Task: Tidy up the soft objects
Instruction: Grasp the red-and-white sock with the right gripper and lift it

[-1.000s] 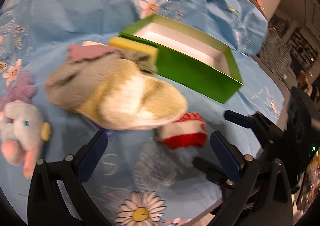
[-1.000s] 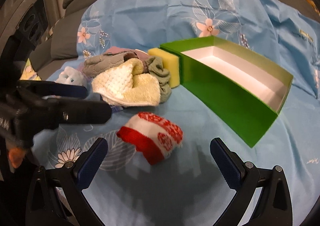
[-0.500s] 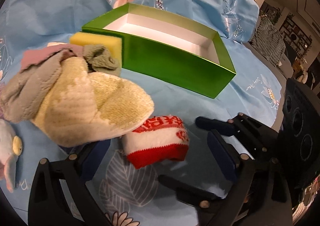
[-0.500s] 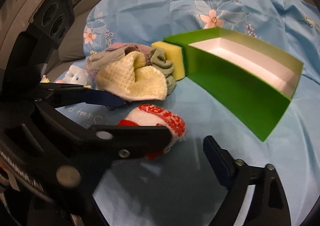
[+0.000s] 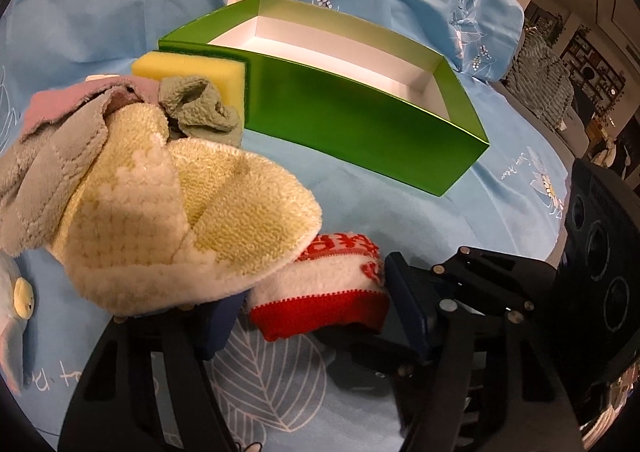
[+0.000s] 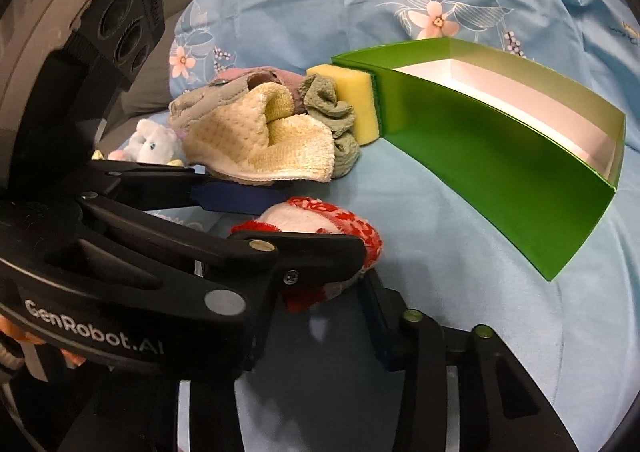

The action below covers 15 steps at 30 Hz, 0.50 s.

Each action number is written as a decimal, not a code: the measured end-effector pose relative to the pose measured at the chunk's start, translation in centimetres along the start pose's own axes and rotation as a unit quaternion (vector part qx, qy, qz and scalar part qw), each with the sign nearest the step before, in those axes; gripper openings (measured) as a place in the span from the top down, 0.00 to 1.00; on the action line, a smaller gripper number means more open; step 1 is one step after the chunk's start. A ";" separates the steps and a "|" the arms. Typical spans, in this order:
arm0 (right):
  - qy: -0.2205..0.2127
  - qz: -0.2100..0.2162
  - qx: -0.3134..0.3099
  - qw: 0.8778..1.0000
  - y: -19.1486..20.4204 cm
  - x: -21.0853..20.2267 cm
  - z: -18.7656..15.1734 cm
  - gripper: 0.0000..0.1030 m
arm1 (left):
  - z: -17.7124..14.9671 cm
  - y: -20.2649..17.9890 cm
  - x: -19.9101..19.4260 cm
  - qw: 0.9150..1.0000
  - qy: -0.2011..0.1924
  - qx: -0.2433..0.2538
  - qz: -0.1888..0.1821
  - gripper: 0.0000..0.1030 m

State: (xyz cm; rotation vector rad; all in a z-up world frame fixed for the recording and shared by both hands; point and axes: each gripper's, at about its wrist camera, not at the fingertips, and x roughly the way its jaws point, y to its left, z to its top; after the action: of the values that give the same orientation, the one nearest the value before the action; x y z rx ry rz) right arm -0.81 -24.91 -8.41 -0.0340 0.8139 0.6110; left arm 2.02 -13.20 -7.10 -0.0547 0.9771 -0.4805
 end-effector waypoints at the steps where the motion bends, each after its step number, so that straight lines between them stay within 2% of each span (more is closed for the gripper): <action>1: 0.001 0.002 0.001 1.000 -0.1 0.0 0.0 0.62 | 0.0 0.0 0.1 1.000 0.000 0.002 0.000 0.34; 6: -0.002 0.009 -0.005 1.000 0.2 -0.2 -0.2 0.68 | -0.2 -0.2 0.0 1.000 -0.003 0.010 0.004 0.36; 11: -0.018 0.019 -0.008 1.000 0.8 -1.7 -0.6 0.69 | -0.5 -0.8 -1.4 1.000 -0.012 0.010 -0.012 0.39; 15: -0.044 0.016 -0.016 0.999 1.6 -3.7 -0.7 0.69 | -0.7 -2.2 -3.5 0.999 -0.037 0.028 -0.010 0.39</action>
State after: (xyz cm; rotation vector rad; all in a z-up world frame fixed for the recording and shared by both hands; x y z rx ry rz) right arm -4.10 -25.57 -6.05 -0.0225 0.7204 0.6522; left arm -1.00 -13.60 -4.19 -0.0316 0.8901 -0.5215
